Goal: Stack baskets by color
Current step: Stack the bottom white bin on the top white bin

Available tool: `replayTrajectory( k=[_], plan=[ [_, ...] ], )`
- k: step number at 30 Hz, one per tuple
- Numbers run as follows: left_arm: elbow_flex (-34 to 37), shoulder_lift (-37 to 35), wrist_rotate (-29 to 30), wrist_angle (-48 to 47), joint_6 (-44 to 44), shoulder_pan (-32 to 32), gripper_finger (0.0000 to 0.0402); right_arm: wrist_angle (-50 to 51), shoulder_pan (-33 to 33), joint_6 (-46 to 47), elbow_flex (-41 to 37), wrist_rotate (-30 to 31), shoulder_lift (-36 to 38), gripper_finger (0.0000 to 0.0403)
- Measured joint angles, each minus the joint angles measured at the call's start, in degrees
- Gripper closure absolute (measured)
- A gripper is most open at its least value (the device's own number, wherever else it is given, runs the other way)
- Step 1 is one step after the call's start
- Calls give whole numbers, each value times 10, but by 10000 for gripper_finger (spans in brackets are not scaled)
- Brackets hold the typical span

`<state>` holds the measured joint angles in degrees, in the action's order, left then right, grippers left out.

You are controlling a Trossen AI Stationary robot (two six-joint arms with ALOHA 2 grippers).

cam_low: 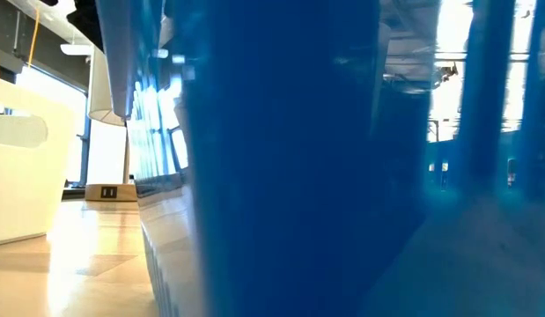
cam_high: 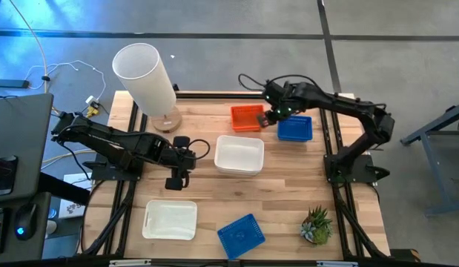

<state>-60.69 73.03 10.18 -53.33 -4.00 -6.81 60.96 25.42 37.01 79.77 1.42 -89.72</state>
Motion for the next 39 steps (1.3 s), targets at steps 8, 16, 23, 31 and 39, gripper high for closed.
replayTrajectory(
  k=[8, 16, 23, 31, 39],
  plan=[
    [0, 0, -21, -8, -49, 0, 245, 54, -74, 0, 0, 58, 23, 297],
    [0, 5, -23, -71, -142, 0, 198, 107, -135, 5, 0, 75, 25, 297],
    [0, 5, -78, -103, -184, -25, 162, 112, -178, 5, 0, 75, 25, 297],
    [0, 12, -76, -101, -239, -107, 167, 112, -210, 16, 0, 75, 25, 297],
    [-1, 52, -61, -93, -258, -166, 167, 112, -231, 20, 0, 75, 25, 297]
  ],
)
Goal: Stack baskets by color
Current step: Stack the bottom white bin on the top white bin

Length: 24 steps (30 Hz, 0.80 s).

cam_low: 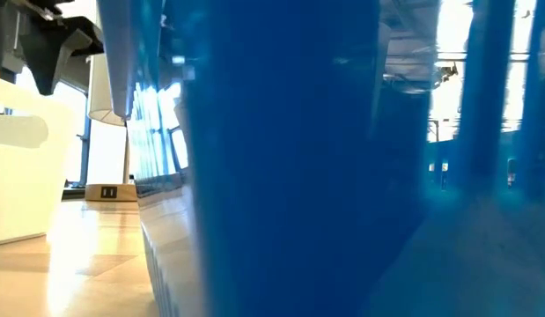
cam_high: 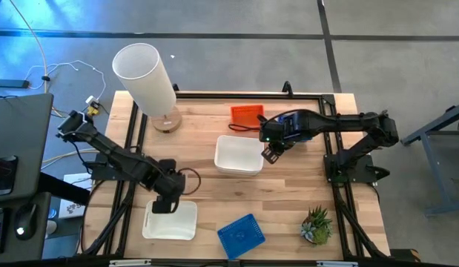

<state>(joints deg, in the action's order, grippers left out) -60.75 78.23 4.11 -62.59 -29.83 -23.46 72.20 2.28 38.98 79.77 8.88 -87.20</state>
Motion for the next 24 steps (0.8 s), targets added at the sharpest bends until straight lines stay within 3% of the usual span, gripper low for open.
replayTrajectory(
  k=[24],
  plan=[
    [1, 141, -19, 31, 7, -19, 177, 12, -6, 0, 0, -5, 0, 297]
  ],
)
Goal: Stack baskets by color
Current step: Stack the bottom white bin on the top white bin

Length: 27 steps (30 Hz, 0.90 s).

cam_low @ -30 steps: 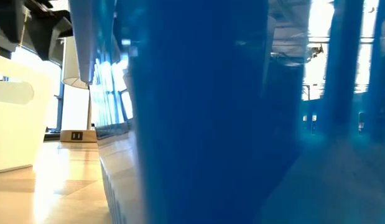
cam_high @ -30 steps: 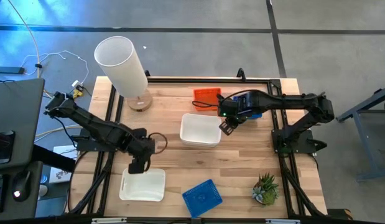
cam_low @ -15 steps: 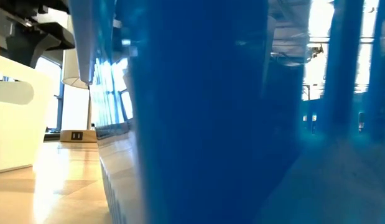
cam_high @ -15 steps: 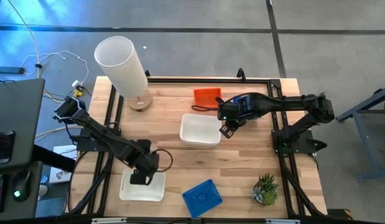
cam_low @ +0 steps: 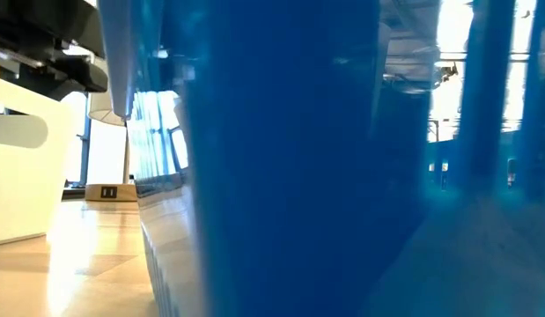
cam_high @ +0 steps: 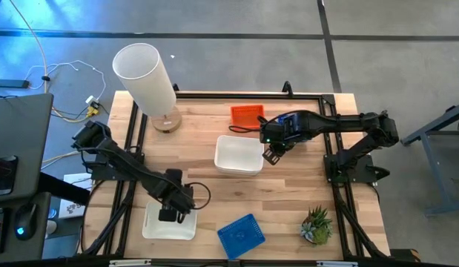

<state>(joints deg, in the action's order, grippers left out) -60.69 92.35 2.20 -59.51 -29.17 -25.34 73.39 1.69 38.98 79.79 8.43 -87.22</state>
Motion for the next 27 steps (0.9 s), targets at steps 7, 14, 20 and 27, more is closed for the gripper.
replayTrajectory(
  k=[7, 14, 20, 27],
  plan=[
    [0, 23, 1, 10, 5, 0, 244, 5, 0, 0, 0, 0, 0, 297],
    [0, 26, 2, 26, 8, 0, 356, 12, 0, 0, 0, -1, 0, 297],
    [0, 26, 7, 48, 4, 2, 391, 12, 0, 0, 0, 0, 0, 297],
    [0, 15, 17, 55, -1, 3, 400, 12, 0, 0, 0, 0, 0, 297]
  ],
)
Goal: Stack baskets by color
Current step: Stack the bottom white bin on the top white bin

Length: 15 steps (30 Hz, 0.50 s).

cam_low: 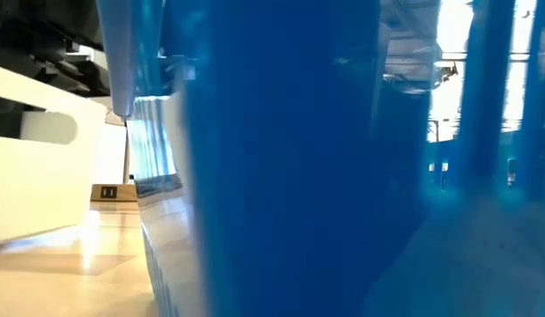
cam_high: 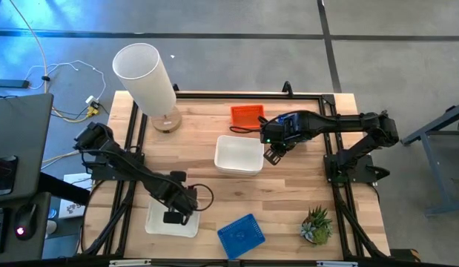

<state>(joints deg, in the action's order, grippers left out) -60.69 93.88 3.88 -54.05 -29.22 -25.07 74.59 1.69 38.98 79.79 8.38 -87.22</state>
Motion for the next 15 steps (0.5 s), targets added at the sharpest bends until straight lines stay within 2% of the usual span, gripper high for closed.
replayTrajectory(
  k=[15],
  plan=[
    [0, -127, 70, 21, 23, 60, 401, 4, -11, 0, 0, -3, 0, 297]
  ],
)
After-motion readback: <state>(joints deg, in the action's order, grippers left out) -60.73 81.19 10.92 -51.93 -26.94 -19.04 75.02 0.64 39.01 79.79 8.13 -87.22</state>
